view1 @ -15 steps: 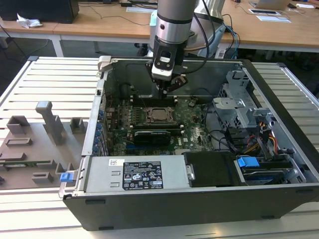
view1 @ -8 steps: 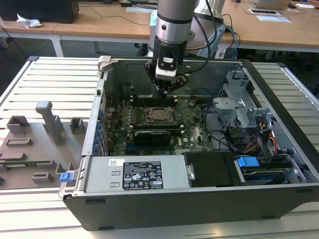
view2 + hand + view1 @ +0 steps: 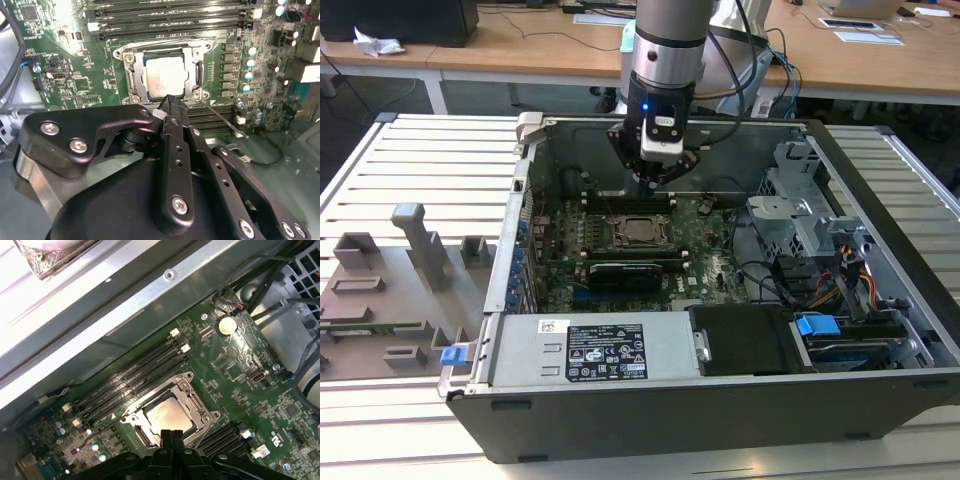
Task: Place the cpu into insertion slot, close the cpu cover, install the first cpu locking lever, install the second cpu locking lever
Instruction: 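Install the first cpu locking lever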
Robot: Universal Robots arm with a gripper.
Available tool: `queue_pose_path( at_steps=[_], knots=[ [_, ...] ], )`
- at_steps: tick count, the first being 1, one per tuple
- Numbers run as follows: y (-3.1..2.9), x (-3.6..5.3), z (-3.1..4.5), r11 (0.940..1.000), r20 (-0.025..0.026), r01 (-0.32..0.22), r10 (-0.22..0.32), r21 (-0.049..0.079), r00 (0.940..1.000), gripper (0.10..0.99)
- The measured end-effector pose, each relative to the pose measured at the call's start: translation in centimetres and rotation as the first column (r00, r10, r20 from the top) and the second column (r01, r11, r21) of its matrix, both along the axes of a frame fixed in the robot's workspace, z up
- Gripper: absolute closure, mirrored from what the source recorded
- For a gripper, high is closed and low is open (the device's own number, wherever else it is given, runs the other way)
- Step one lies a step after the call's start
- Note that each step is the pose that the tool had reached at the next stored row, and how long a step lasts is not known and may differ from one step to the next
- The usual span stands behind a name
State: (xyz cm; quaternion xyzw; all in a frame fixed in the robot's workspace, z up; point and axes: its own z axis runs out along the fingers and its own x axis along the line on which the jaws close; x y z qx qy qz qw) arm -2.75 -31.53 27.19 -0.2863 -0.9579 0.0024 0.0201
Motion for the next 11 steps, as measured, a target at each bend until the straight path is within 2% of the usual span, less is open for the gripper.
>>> queue_pose_path(
  at_steps=[4, 6, 9, 11],
  knots=[
    [0.00, 0.00, 0.00, 0.9975, 0.0000, -0.070, 0.070, 0.000, 0.9975, 0.980],
    [0.00, 0.00, 0.00, 0.9932, 0.0000, -0.116, 0.116, 0.000, 0.9932, 0.980],
    [0.00, 0.00, 0.00, 0.9888, 0.0000, -0.149, 0.149, 0.000, 0.9888, 0.980],
    [0.00, 0.00, 0.00, 0.9815, 0.0000, -0.191, 0.191, 0.000, 0.9815, 0.980]
  ],
)
